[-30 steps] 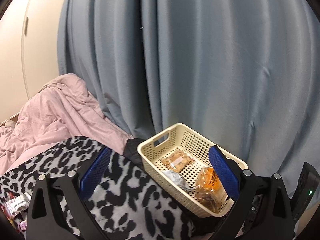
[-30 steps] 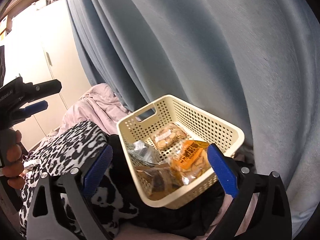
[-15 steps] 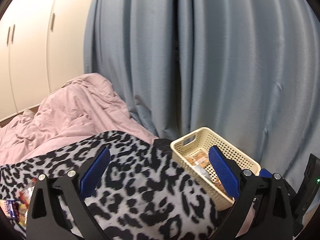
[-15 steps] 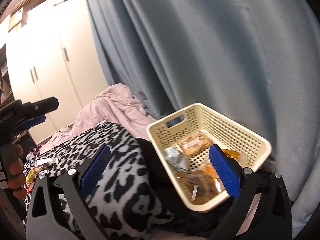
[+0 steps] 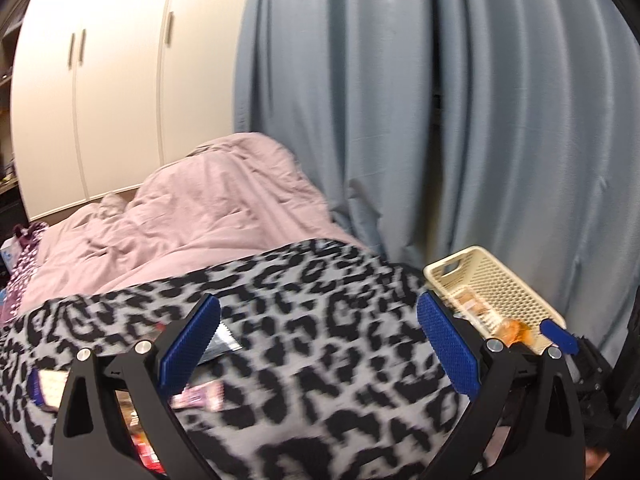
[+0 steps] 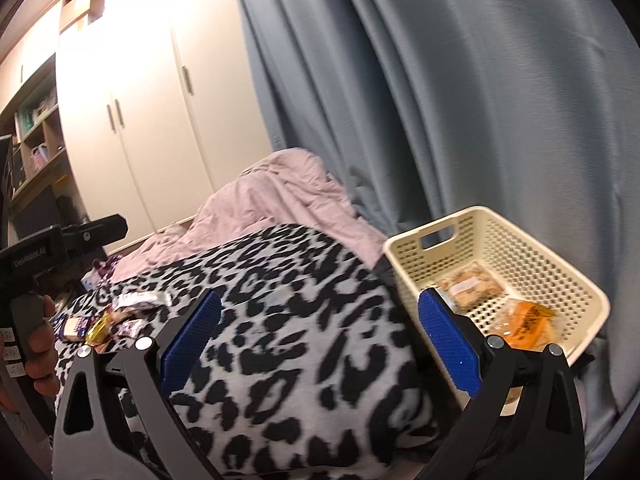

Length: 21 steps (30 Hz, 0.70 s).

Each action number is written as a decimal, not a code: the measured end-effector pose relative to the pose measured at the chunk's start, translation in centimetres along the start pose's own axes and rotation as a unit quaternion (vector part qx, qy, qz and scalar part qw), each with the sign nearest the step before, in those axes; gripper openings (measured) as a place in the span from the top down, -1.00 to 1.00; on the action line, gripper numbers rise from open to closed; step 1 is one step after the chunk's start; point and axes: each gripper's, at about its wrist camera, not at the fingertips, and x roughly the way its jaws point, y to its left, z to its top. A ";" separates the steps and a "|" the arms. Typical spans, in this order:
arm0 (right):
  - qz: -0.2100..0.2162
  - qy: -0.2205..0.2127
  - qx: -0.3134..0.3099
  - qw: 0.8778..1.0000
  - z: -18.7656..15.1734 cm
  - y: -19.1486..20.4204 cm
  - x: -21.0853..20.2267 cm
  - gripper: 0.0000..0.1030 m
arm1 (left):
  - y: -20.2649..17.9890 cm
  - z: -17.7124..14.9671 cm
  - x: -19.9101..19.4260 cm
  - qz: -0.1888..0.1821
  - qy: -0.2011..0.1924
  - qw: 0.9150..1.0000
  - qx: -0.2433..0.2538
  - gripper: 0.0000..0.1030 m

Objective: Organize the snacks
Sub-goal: 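Move both grippers back over the snack pile on the bed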

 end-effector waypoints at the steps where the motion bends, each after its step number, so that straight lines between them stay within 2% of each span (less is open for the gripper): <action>1: 0.006 0.004 -0.003 1.000 -0.1 0.6 0.3 -0.95 | 0.9 -0.3 -0.3 0.010 0.002 1.000 -0.003 -0.90; 9: 0.038 0.024 -0.021 0.999 -0.6 3.7 2.0 -0.95 | 8.1 -2.1 -2.0 0.092 0.021 0.995 -0.042 -0.90; 16: 0.060 0.037 -0.035 0.997 -1.2 5.9 2.7 -0.95 | 14.3 -3.8 -2.3 0.175 0.046 0.980 -0.080 -0.90; 21: 0.073 0.049 -0.043 0.995 -1.7 7.0 3.2 -0.95 | 17.8 -4.9 -1.5 0.212 0.070 0.969 -0.105 -0.90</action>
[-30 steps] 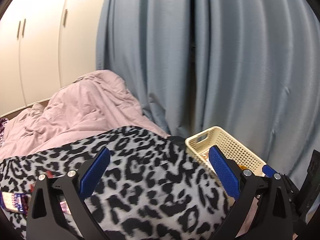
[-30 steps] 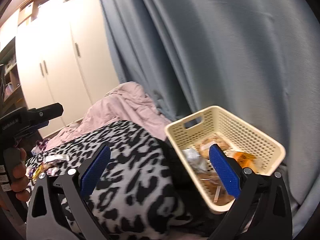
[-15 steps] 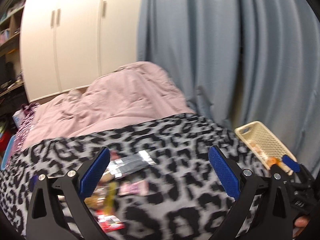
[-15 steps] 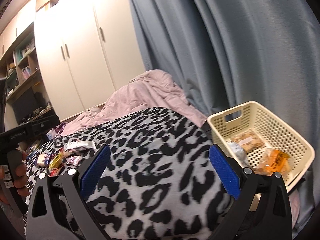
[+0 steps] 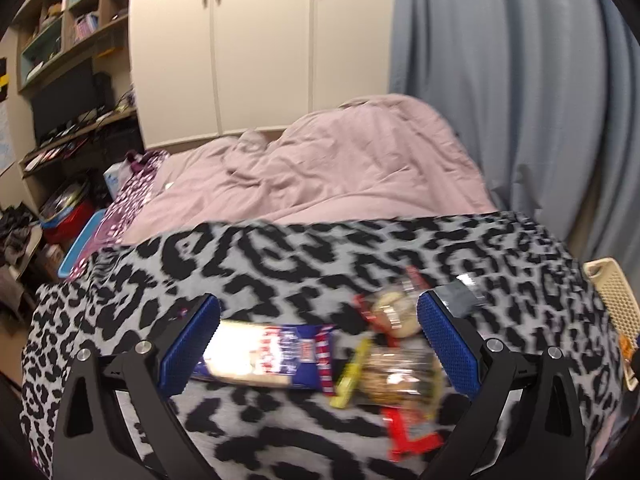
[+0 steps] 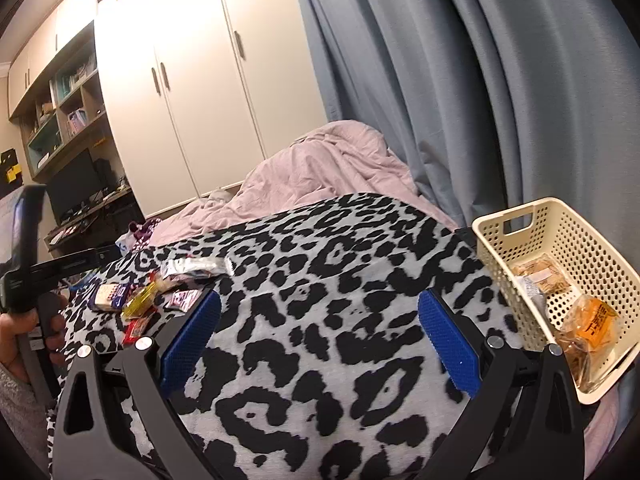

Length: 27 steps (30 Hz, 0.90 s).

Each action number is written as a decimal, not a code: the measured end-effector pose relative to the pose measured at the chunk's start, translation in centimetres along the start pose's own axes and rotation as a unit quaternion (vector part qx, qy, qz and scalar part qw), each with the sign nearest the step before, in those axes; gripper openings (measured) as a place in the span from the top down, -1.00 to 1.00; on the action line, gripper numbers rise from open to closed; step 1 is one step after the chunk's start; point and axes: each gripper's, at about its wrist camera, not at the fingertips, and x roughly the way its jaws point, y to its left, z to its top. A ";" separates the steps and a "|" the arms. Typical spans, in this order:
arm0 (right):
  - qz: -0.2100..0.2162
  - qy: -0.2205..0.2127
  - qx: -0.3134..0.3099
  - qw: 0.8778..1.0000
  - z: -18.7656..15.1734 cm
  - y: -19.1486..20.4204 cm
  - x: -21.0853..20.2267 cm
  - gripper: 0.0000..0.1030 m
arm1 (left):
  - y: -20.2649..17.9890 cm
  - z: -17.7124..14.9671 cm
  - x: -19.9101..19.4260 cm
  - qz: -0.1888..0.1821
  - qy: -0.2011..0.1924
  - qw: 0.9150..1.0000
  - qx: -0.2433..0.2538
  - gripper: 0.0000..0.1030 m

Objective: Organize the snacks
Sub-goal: 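Move both grippers back over the snack pile on the bed, then grasp the blue soda-cracker packet with the left gripper and lift it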

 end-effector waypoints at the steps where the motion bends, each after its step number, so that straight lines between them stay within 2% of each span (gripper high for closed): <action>1: 0.003 0.002 -0.001 1.000 -0.1 0.2 0.1 -0.95 | 0.4 -0.1 0.4 0.005 0.004 1.000 -0.002 -0.90; 9: 0.014 0.012 -0.006 1.000 -0.4 0.9 0.6 -0.95 | 1.1 -0.5 4.6 0.040 0.046 0.998 0.007 -0.90; 16: 0.018 0.019 -0.002 1.000 -0.7 0.9 1.0 -0.95 | 1.1 -1.2 6.2 0.059 0.065 0.996 0.025 -0.90; 27: 0.029 0.020 -0.002 0.999 -0.8 1.2 1.0 -0.95 | 3.4 -3.0 4.1 0.070 0.070 0.994 0.038 -0.90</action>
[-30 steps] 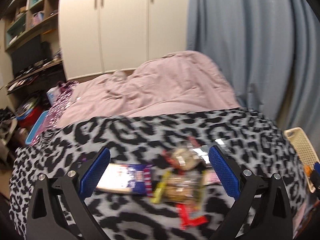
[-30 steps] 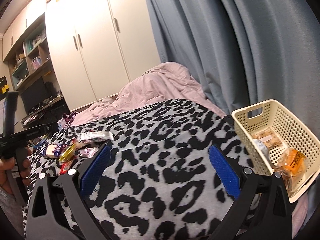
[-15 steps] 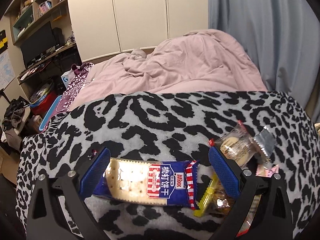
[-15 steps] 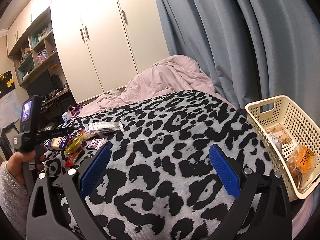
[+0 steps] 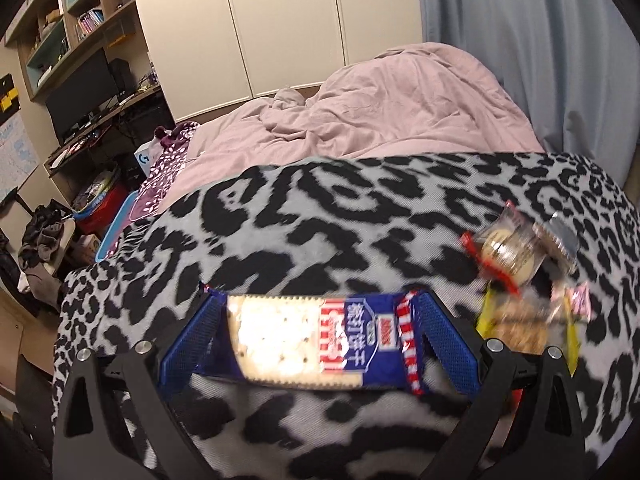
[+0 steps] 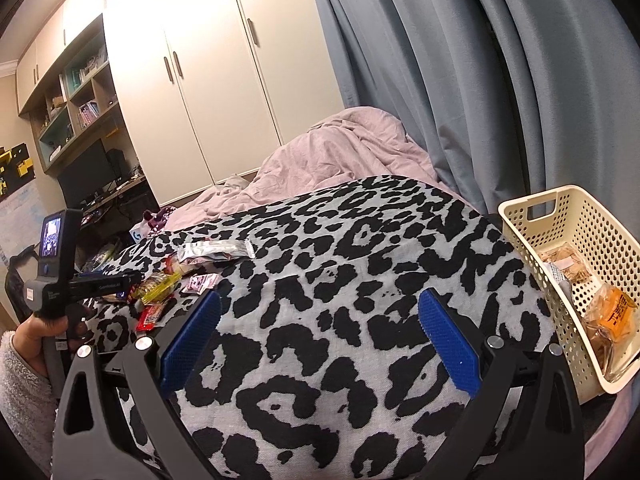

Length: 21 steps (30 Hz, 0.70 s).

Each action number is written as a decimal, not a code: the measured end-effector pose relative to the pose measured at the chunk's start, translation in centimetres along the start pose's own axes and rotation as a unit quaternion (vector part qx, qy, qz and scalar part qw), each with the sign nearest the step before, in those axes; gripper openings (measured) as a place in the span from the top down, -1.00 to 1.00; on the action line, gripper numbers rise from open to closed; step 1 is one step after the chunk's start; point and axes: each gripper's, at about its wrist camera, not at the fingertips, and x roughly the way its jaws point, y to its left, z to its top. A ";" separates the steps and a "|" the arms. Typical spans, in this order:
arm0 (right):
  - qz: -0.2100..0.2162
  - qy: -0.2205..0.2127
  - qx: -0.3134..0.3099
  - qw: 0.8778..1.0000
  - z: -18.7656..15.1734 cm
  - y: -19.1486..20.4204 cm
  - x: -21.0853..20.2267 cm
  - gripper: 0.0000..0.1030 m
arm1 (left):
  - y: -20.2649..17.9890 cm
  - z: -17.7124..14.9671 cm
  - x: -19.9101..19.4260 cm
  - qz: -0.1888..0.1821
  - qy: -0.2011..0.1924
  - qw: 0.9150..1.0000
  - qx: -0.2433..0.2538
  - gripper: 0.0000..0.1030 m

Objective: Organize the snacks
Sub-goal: 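Grasp the blue soda-cracker packet with the left gripper and lift it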

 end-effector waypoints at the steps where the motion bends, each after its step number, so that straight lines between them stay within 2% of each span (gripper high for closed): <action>1: 0.001 0.000 -0.001 1.000 0.0 0.1 0.0 -0.95 | 0.4 -0.3 -0.2 -0.001 0.000 1.000 0.003 -0.90; 6: 0.006 0.002 -0.003 1.000 -0.2 0.4 0.0 -0.95 | 2.4 -1.5 -1.0 -0.010 0.006 1.000 0.005 -0.90; 15: 0.016 0.008 -0.008 1.000 -0.4 1.3 0.3 -0.95 | 6.6 -4.8 -3.1 -0.027 0.023 0.999 -0.034 -0.90; 21: 0.025 0.014 -0.016 0.999 -0.5 2.2 0.6 -0.95 | 8.7 -6.5 -3.3 -0.081 0.029 0.995 -0.056 -0.90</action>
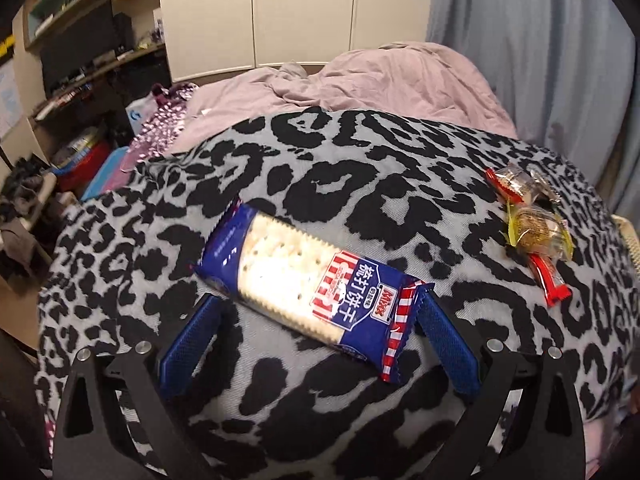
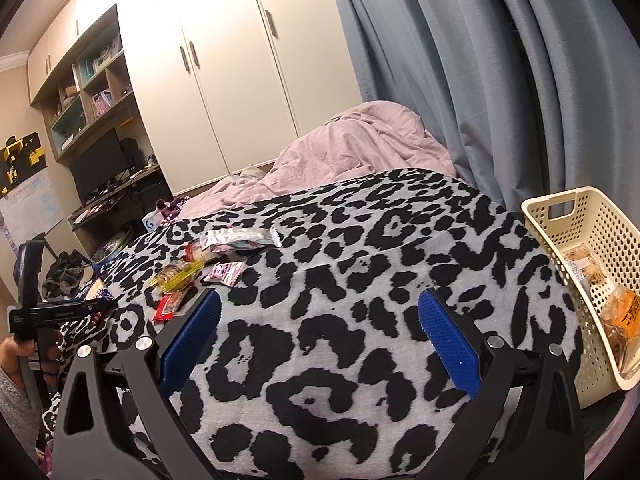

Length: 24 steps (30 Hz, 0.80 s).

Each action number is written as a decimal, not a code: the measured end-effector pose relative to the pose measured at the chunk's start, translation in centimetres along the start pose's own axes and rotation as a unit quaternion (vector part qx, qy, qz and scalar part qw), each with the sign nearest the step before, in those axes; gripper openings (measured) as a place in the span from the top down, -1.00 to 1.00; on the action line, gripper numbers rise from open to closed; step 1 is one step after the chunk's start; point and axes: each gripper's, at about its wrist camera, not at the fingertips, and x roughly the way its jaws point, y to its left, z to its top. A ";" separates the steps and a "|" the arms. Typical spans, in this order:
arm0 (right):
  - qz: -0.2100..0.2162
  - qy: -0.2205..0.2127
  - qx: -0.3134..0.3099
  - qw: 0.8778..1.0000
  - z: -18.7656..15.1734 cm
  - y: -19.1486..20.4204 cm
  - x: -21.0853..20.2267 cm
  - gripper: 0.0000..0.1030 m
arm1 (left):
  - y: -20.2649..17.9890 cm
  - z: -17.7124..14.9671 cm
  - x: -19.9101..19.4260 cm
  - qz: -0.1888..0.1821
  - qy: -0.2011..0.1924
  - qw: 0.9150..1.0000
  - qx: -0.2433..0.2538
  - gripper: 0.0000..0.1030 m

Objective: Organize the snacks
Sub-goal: 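Grasp the blue soda-cracker packet with the left gripper and lift it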

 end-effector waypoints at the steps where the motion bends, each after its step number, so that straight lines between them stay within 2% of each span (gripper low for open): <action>1: 0.001 0.000 -0.001 1.000 0.0 0.2 0.0 -0.95 | 0.2 0.0 0.0 -0.008 0.002 1.000 -0.004 -0.90; 3: 0.002 -0.001 -0.005 1.000 0.0 0.5 -0.1 -0.95 | 1.0 0.1 0.1 -0.028 0.003 0.999 -0.017 -0.90; 8: 0.001 0.000 -0.011 1.000 -0.2 1.0 -0.2 -0.95 | 2.1 0.6 -0.1 -0.048 0.005 0.998 -0.048 -0.90; 24: 0.006 0.008 -0.004 1.000 -0.4 0.9 0.3 -0.95 | 3.2 3.2 0.6 -0.032 0.001 0.994 -0.107 -0.90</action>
